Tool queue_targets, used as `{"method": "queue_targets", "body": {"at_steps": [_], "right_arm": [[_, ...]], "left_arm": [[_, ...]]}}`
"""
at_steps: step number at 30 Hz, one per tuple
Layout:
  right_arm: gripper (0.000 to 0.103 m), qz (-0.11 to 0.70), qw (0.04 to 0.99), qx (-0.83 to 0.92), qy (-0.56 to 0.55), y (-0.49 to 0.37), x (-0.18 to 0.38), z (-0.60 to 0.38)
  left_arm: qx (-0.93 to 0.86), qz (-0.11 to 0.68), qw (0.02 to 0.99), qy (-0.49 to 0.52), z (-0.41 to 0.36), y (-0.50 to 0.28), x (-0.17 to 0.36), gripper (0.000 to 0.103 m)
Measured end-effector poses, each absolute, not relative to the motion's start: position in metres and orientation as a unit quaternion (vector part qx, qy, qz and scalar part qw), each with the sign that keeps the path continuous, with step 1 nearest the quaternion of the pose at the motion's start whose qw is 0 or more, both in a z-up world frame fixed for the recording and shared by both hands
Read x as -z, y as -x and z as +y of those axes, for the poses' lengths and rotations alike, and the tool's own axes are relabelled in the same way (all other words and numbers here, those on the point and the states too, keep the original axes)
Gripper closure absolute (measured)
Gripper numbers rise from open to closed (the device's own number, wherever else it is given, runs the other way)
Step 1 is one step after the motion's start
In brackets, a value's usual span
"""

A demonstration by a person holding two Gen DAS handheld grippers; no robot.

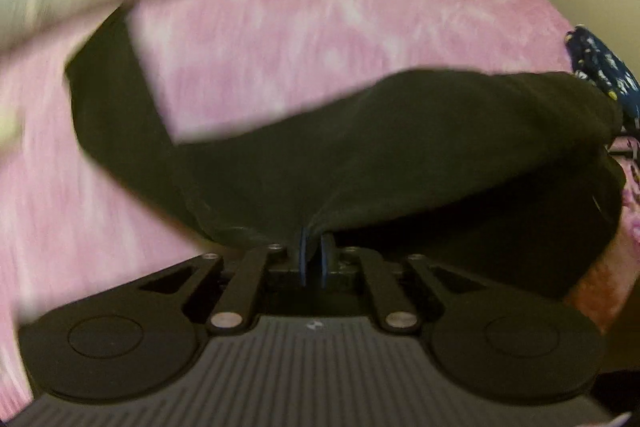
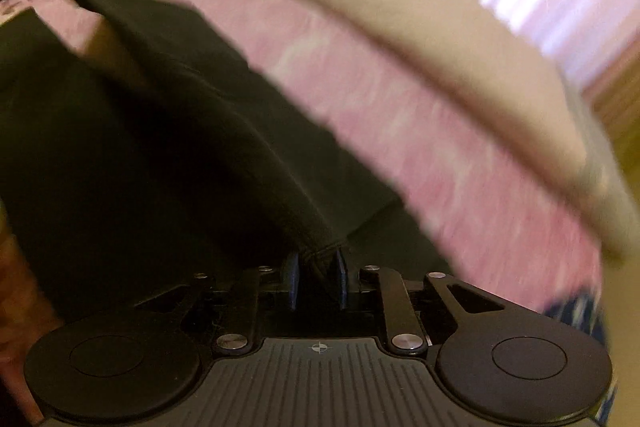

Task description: Fold clothes

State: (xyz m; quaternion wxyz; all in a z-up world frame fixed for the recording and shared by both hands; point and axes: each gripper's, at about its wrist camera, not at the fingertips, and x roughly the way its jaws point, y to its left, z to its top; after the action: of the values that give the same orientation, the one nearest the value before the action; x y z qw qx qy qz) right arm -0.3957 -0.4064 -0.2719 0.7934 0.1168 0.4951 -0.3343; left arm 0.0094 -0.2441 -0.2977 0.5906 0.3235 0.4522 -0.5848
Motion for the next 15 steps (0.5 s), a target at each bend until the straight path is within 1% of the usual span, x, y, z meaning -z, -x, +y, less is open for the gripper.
{"method": "queue_targets", "body": {"at_steps": [1,2,3,4,5,7,10,12,15], "right_arm": [[0.075,0.500,0.784,0.343,-0.134,0.401,0.275,-0.393],[0.066,0.504,0.774,0.352,-0.150,0.406,0.278,-0.380],[0.045,0.508,0.764,0.361,-0.167,0.411,0.280,-0.367],[0.034,0.512,0.753,0.369,-0.184,0.417,0.283,-0.354],[0.028,0.488,0.744,0.393,-0.232,0.425,0.284,-0.355],[0.028,0.424,0.717,0.440,-0.336,0.445,0.283,-0.360],[0.028,0.330,0.676,0.482,-0.450,0.474,0.289,-0.372],[0.029,0.262,0.643,0.502,-0.516,0.494,0.294,-0.380],[0.029,0.181,0.616,0.518,-0.566,0.518,0.299,-0.387]], "left_arm": [[0.572,0.472,0.592,-0.314,-0.235,-0.008,0.301,0.095],[0.562,0.487,0.597,-0.301,-0.230,-0.009,0.303,0.094],[0.551,0.502,0.601,-0.288,-0.224,-0.009,0.305,0.092],[0.540,0.517,0.605,-0.274,-0.218,-0.010,0.306,0.089],[0.528,0.531,0.609,-0.260,-0.213,-0.010,0.308,0.081],[0.508,0.545,0.625,-0.231,-0.211,-0.019,0.308,0.071],[0.481,0.552,0.651,-0.199,-0.220,-0.037,0.310,0.070],[0.463,0.557,0.665,-0.181,-0.226,-0.047,0.313,0.066],[0.445,0.571,0.671,-0.159,-0.228,-0.056,0.326,0.065]]}}
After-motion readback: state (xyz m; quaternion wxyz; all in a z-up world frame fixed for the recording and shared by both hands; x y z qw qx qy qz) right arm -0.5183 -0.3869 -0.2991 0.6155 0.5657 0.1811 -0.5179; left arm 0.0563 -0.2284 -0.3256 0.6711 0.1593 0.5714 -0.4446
